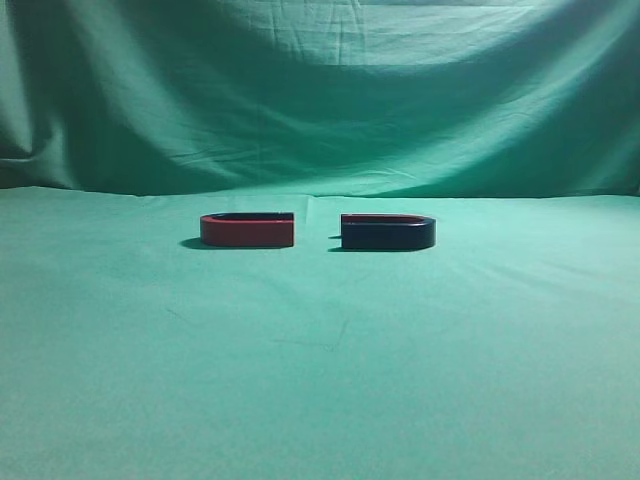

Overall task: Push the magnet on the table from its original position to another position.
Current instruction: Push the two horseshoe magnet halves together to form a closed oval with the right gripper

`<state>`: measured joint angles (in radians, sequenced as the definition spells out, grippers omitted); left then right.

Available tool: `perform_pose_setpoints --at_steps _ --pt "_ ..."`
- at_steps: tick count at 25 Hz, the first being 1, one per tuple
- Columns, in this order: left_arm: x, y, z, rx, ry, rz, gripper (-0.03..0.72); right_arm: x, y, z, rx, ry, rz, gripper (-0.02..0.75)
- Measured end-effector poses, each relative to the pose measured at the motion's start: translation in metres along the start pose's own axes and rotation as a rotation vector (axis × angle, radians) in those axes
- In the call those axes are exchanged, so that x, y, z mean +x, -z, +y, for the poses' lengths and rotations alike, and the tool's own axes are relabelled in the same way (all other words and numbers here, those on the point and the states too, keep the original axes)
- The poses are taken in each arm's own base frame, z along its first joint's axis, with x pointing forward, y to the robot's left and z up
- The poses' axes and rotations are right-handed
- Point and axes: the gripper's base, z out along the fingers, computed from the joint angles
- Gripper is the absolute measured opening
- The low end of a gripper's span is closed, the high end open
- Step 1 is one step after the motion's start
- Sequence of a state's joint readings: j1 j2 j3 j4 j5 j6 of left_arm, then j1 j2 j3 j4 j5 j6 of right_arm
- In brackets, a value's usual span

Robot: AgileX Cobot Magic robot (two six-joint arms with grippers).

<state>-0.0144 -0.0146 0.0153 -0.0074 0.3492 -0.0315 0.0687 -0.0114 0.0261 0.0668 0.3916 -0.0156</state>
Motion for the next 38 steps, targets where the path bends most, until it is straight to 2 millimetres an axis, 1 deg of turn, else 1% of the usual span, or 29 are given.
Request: perform_pose_setpoints --at_steps 9,11,13,14,17,18,19,21,24,27,31,32,34,38 --pt "0.000 0.000 0.000 0.000 0.000 0.000 0.372 -0.001 0.000 0.000 0.000 0.000 -0.015 0.000" --pt "0.000 0.000 0.000 0.000 0.000 0.000 0.372 -0.009 0.000 0.000 -0.002 -0.014 -0.102 0.000" --pt "0.000 0.000 0.000 0.000 0.000 0.000 0.372 -0.021 0.002 0.000 -0.004 -0.030 -0.241 0.000" --pt "0.000 0.000 0.000 0.000 0.000 0.000 0.372 -0.021 0.002 0.000 -0.004 -0.030 -0.241 0.000" --pt "0.000 0.000 0.000 0.000 0.000 0.000 0.372 -0.044 0.012 -0.001 0.002 -0.044 -0.522 0.000" --pt "0.000 0.000 0.000 0.000 0.000 0.000 0.372 -0.050 0.015 -0.002 0.003 -0.048 -0.592 0.000" --pt "0.000 0.000 0.000 0.000 0.000 0.000 0.372 -0.052 0.017 -0.002 0.004 -0.049 -0.624 0.000" --pt "0.000 0.000 0.000 0.000 0.000 0.000 0.372 -0.057 0.014 -0.001 0.000 -0.055 -0.530 0.000" --pt "0.000 0.000 0.000 0.000 0.000 0.000 0.372 -0.074 0.008 0.001 -0.003 -0.055 -0.364 0.000" --pt "0.000 0.000 0.000 0.000 0.000 0.000 0.372 -0.090 -0.006 0.003 -0.002 -0.053 -0.157 0.000" --pt "0.000 0.000 0.000 0.000 0.000 0.000 0.372 -0.104 -0.037 0.005 -0.001 -0.057 0.176 0.000" --pt "0.000 0.000 0.000 0.000 0.000 0.000 0.372 -0.104 -0.047 0.005 -0.001 -0.063 0.276 0.000" --pt "0.000 0.000 0.000 0.000 0.000 0.000 0.372 -0.111 -0.061 0.008 -0.011 -0.107 0.376 0.000" --pt "0.000 0.000 0.000 0.000 0.000 0.000 0.372 -0.114 -0.088 0.015 -0.046 -0.304 0.510 0.000"
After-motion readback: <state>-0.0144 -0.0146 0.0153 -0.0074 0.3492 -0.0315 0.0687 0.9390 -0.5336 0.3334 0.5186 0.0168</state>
